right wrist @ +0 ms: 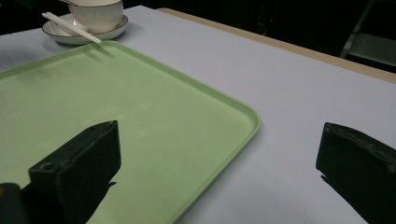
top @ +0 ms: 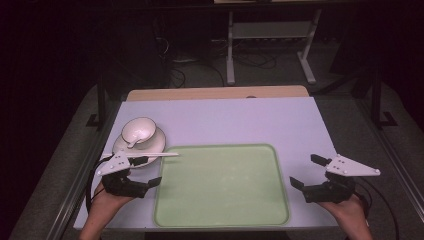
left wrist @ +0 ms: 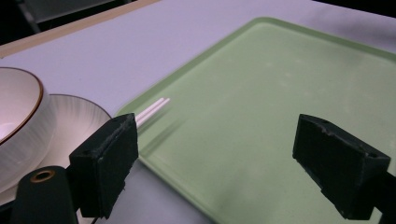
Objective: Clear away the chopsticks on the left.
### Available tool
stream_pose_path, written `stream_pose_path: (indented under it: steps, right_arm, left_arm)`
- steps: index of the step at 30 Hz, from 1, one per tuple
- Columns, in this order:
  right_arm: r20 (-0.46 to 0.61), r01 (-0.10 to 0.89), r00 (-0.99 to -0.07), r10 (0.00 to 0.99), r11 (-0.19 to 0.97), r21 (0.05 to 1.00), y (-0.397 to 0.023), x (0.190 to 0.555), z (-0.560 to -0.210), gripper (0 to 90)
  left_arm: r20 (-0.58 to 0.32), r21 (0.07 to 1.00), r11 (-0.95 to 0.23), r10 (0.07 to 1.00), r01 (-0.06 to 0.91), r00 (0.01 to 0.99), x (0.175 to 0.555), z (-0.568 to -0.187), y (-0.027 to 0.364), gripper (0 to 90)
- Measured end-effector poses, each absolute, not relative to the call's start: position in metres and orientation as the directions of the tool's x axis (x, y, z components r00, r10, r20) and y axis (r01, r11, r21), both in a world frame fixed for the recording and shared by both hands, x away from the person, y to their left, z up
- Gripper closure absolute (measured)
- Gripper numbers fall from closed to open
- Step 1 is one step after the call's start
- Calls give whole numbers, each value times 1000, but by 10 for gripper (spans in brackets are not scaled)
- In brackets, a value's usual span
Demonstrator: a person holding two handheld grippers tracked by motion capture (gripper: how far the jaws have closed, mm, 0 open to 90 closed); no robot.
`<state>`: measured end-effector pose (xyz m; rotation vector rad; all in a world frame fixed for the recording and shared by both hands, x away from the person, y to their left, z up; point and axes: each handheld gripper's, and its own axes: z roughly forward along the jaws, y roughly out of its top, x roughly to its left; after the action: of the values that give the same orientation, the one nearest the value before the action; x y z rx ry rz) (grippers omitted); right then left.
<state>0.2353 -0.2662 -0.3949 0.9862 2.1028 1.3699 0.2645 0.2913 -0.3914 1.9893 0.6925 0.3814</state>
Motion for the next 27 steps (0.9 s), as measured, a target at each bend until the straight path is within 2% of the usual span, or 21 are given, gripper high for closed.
stream_pose_path:
  steps: [12,14,20,27]
  right_arm:
    - [7,387,-639,769,314,867,-266,237,-404,0]
    - [8,392,-645,764,322,862,-266,238,-406,0]
    - [3,418,-642,767,347,839,-265,239,-413,0]
    - [9,432,-628,778,339,836,-268,238,-416,0]
  left_arm:
    - [-32,838,-409,622,360,782,271,-398,292,189]
    - [-41,837,-407,619,365,785,272,-399,293,231]
    - [-40,832,-412,623,372,781,274,-401,294,277]
    - [-46,824,-413,635,388,771,278,-402,295,396]
